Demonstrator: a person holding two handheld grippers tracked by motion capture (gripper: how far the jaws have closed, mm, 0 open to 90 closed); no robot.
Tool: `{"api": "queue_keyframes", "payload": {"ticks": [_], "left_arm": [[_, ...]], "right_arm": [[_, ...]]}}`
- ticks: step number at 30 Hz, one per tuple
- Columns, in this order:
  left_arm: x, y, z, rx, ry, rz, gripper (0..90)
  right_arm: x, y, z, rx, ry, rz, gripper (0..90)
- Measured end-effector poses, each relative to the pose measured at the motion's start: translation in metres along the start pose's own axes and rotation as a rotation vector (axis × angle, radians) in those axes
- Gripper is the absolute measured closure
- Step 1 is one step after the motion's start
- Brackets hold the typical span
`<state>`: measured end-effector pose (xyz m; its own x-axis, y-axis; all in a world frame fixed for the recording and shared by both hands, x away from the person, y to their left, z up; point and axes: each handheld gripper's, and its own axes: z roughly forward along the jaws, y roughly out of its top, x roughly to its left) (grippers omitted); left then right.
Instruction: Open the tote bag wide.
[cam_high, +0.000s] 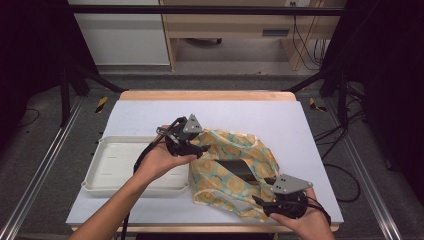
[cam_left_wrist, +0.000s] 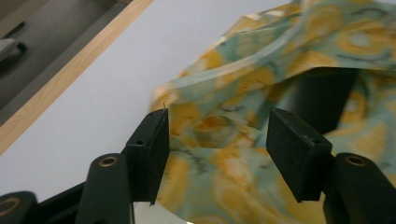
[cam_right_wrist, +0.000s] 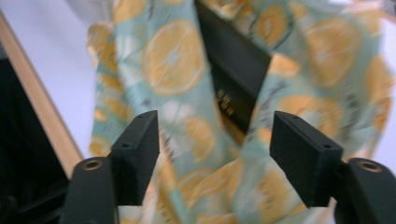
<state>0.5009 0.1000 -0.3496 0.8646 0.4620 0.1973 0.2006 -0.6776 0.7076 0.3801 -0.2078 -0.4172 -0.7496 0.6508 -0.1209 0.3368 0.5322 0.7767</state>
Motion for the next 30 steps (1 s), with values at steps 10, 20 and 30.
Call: {"api": "queue_keyframes", "payload": {"ticks": [10,20,30], "left_arm": [[-0.031,-0.006,0.003,0.029,-0.119,0.106,23.5],[-0.042,-0.007,0.031,0.086,-0.199,0.148,12.3],[-0.045,-0.007,0.053,0.122,-0.236,0.157,12.2]], "right_arm": [[-0.046,0.023,0.004,0.015,-0.070,0.117,27.1],[-0.076,0.033,0.036,0.073,-0.085,0.153,47.3],[-0.074,0.040,0.042,0.065,-0.065,0.100,85.0]]}}
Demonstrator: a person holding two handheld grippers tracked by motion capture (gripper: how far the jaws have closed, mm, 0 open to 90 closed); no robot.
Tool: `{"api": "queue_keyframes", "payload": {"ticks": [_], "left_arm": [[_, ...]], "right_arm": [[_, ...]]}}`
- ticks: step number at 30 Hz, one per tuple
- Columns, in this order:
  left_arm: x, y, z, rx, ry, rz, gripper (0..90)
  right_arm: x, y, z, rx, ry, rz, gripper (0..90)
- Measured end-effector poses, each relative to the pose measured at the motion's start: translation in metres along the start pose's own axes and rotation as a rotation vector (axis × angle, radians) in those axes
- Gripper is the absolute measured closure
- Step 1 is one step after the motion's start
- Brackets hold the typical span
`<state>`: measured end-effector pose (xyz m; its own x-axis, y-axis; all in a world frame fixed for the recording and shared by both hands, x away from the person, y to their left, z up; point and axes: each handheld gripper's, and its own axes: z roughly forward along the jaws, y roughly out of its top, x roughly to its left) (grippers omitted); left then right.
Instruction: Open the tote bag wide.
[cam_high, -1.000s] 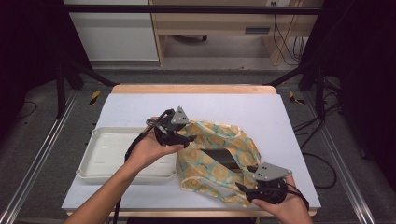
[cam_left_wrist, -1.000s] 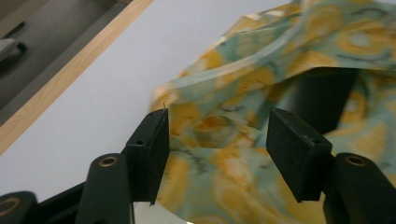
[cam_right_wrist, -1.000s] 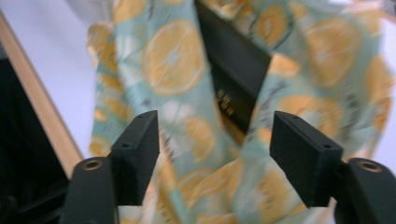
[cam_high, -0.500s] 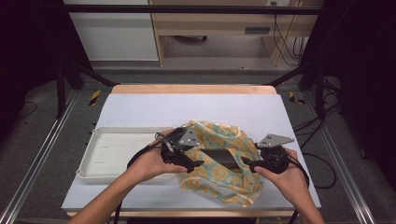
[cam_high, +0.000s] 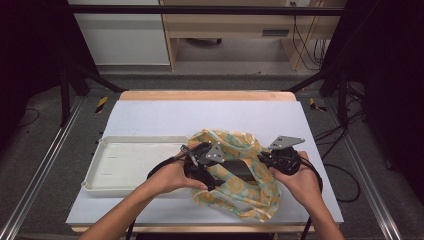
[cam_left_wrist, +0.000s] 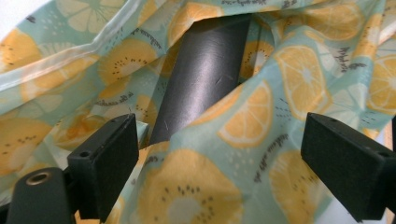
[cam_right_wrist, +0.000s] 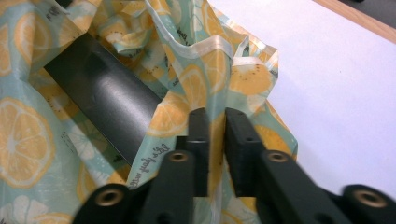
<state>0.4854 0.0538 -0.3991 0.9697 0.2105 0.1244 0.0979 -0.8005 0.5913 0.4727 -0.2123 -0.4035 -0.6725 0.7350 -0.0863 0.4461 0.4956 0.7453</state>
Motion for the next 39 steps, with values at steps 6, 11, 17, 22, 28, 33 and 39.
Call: {"api": "queue_keyframes", "payload": {"ticks": [6,11,17,22,28,33,39], "left_arm": [[0.000,0.000,0.004,0.009,-0.009,0.004,22.6],[-0.001,0.000,0.002,0.015,0.003,0.016,44.5],[-0.005,0.000,-0.006,0.012,0.068,0.023,75.9],[-0.013,-0.004,-0.015,-0.002,0.056,0.024,88.9],[-0.024,-0.013,-0.019,0.025,0.049,0.029,90.0],[-0.033,-0.019,-0.022,0.031,0.048,0.033,90.0],[-0.043,-0.030,-0.017,0.053,0.057,0.030,90.0]], "right_arm": [[0.001,0.002,-0.001,-0.010,-0.005,-0.019,90.0],[0.002,0.004,0.000,-0.016,-0.006,-0.025,90.0],[0.002,0.005,-0.001,-0.023,-0.013,-0.029,90.0],[0.001,0.007,-0.002,-0.023,-0.018,-0.035,90.0],[-0.002,0.006,-0.002,-0.021,-0.025,-0.037,90.0],[-0.008,0.003,0.001,-0.011,-0.045,-0.030,90.0],[-0.020,-0.003,0.009,0.015,-0.066,-0.020,90.0]]}}
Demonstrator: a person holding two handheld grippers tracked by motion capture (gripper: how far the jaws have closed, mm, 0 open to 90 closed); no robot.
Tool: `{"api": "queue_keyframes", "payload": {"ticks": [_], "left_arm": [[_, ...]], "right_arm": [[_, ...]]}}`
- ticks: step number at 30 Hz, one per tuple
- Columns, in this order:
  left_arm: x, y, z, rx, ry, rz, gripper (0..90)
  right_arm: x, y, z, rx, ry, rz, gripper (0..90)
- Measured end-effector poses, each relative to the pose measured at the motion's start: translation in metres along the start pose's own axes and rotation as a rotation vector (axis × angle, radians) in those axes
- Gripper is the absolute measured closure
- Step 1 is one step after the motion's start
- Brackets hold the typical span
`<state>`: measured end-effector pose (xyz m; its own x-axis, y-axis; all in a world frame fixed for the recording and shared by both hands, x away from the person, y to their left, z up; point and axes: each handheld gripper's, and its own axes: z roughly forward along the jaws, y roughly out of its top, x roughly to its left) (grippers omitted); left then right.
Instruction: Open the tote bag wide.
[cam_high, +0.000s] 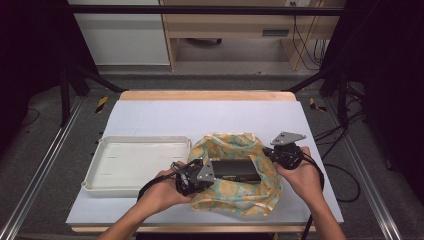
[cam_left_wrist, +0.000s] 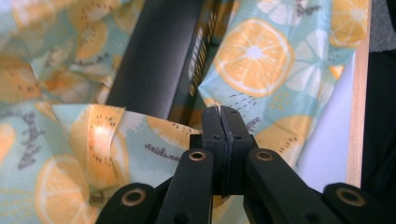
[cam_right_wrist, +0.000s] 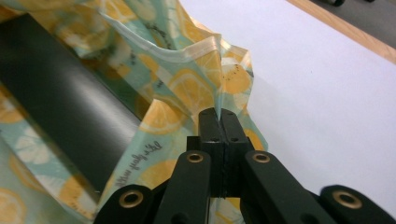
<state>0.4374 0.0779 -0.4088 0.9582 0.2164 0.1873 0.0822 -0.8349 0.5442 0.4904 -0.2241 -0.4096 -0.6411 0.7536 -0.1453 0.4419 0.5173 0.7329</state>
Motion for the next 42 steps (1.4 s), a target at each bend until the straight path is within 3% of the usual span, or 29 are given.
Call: {"api": "queue_keyframes", "payload": {"ticks": [8,19,30,42], "left_arm": [[-0.006,-0.009,0.007,0.038,0.016,-0.013,90.0],[-0.006,-0.016,0.012,0.051,0.016,-0.039,90.0],[-0.004,-0.017,0.015,0.059,0.032,-0.048,90.0],[0.005,-0.018,0.017,0.055,0.053,-0.074,90.0]], "right_arm": [[-0.013,-0.008,0.014,0.050,-0.027,0.014,90.0],[-0.022,-0.031,0.028,0.133,-0.028,0.061,90.0],[-0.022,-0.042,0.023,0.179,-0.018,0.053,90.0],[-0.021,-0.050,0.012,0.187,-0.017,0.047,90.0]]}}
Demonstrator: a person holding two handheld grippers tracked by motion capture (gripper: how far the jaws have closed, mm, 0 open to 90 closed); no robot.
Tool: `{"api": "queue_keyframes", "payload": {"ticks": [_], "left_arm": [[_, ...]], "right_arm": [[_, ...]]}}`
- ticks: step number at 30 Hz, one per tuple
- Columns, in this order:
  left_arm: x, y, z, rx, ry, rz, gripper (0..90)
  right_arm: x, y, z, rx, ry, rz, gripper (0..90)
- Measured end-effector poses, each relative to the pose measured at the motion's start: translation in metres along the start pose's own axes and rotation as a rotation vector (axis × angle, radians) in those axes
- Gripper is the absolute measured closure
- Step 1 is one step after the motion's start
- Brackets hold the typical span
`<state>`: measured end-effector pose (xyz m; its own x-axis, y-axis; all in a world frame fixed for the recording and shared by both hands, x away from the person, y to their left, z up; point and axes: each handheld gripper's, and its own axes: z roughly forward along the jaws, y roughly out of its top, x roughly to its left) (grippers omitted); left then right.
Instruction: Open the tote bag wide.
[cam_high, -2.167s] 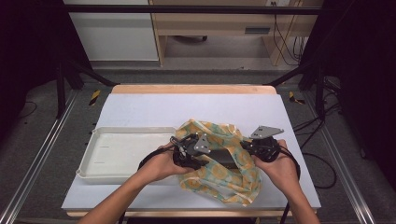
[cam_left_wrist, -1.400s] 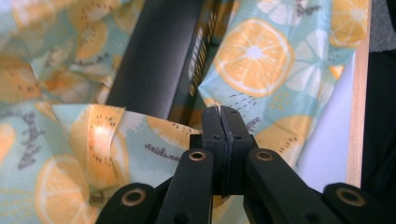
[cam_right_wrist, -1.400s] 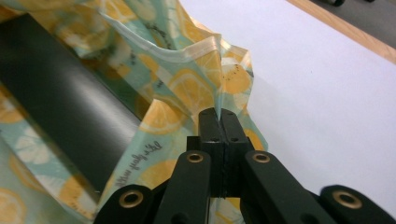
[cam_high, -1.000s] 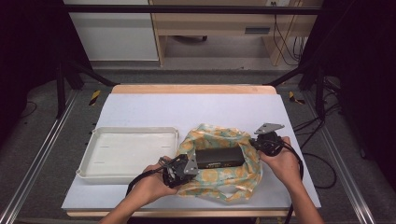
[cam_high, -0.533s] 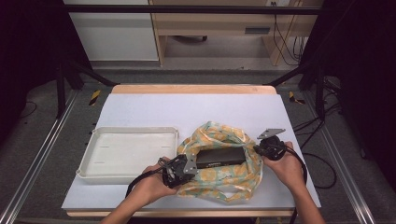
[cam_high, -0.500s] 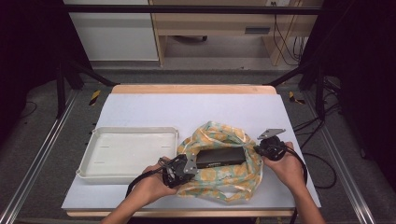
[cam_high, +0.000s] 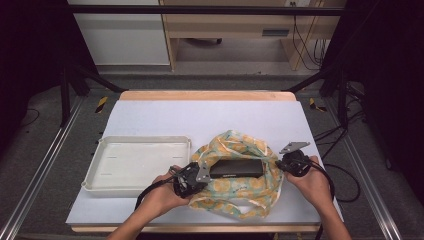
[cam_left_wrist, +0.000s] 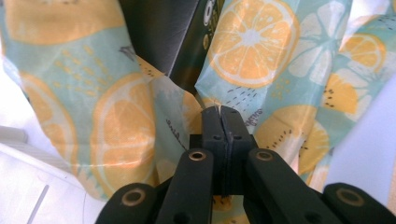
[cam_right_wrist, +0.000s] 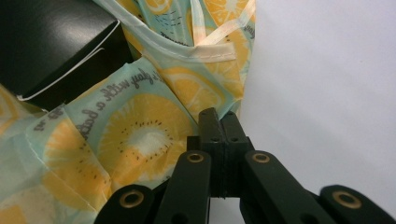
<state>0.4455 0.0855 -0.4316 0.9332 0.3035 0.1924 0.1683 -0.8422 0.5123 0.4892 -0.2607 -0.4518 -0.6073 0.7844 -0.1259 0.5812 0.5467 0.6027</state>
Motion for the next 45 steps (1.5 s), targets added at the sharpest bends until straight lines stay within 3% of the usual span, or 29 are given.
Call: {"api": "queue_keyframes", "payload": {"ticks": [12,26,30,36,39,43,45], "left_arm": [[-0.001,-0.003,0.003,0.027,-0.004,0.009,90.0],[0.001,-0.010,0.005,0.029,-0.007,-0.001,90.0],[0.000,-0.010,0.003,0.020,-0.012,0.004,90.0],[-0.004,-0.006,-0.003,0.009,-0.011,0.016,90.0],[-0.005,-0.005,-0.004,0.008,-0.009,0.018,90.0],[-0.006,-0.004,-0.005,0.003,-0.010,0.018,90.0],[-0.009,-0.004,-0.003,0.002,-0.024,0.020,90.0]], "right_arm": [[-0.005,-0.013,-0.010,0.017,-0.012,0.022,90.0],[-0.009,-0.019,-0.010,0.018,-0.023,0.039,90.0],[-0.007,-0.018,-0.015,-0.021,-0.017,0.046,88.3],[0.002,-0.010,-0.039,-0.144,-0.040,0.067,64.6],[0.009,-0.006,-0.052,-0.179,-0.054,0.061,58.6],[0.028,-0.005,-0.065,-0.243,-0.025,0.049,68.0],[0.041,-0.007,-0.064,-0.245,0.006,0.026,73.4]]}}
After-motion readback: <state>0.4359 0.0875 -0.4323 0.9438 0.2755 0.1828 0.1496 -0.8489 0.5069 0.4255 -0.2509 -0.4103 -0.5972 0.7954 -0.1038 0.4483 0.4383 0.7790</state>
